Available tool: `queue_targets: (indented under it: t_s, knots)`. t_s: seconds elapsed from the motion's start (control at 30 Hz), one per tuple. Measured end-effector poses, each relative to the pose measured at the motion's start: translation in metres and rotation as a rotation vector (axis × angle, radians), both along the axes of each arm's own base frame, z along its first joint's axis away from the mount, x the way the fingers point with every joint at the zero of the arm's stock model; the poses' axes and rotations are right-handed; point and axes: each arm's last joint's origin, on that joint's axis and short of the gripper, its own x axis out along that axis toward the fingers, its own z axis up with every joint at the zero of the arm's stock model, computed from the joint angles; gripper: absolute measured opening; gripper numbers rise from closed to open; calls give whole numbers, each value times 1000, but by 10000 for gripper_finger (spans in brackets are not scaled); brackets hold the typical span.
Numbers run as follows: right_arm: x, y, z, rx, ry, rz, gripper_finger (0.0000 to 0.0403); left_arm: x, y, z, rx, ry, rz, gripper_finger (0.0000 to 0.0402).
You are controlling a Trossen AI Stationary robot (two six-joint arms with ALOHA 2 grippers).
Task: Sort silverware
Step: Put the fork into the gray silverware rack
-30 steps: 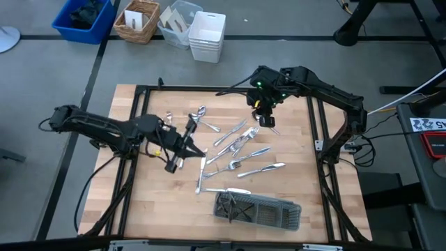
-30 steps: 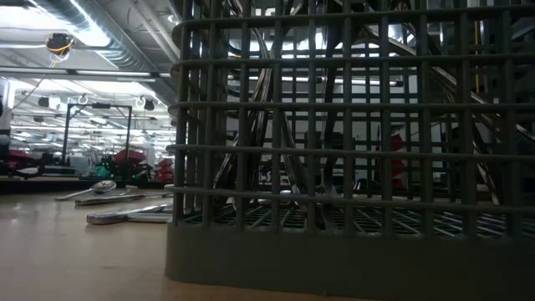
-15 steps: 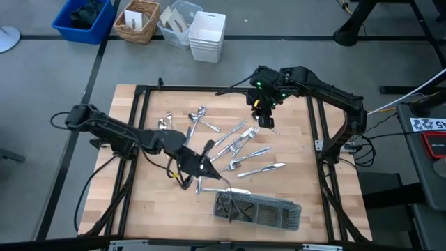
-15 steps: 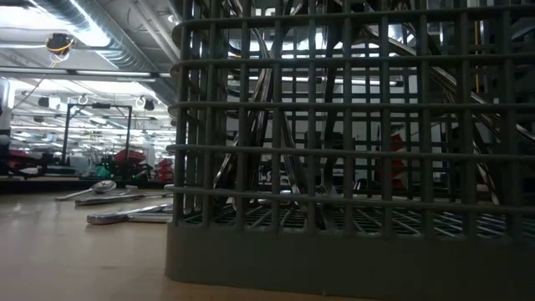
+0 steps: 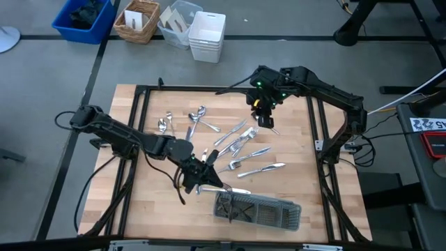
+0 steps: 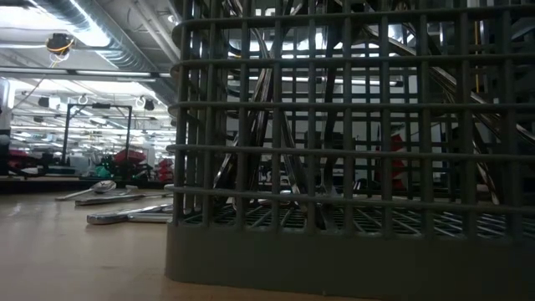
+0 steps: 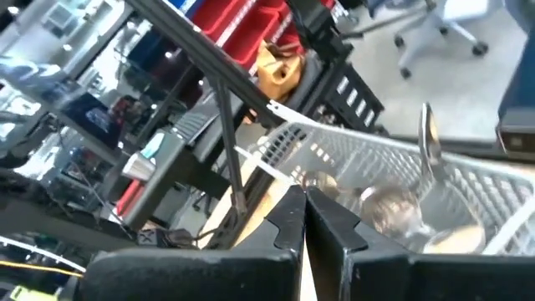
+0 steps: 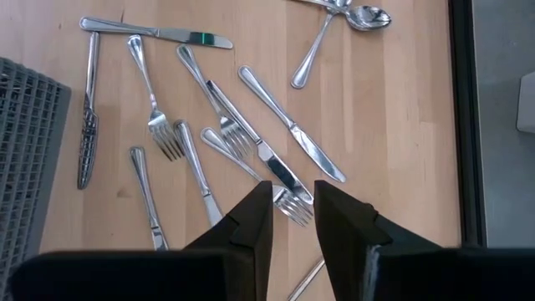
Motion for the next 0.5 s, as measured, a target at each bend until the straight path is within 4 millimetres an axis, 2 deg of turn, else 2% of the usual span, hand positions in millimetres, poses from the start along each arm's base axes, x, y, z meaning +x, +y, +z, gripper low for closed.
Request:
queue_targets:
  t_s: [0.3, 0.5]
  knots:
    - [0, 0, 0, 0, 0, 0, 92, 12, -4, -20, 139, -24, -51, 0]
    - [0, 0, 0, 0, 0, 0, 92, 16, -10, -24, 181, -71, -74, 0]
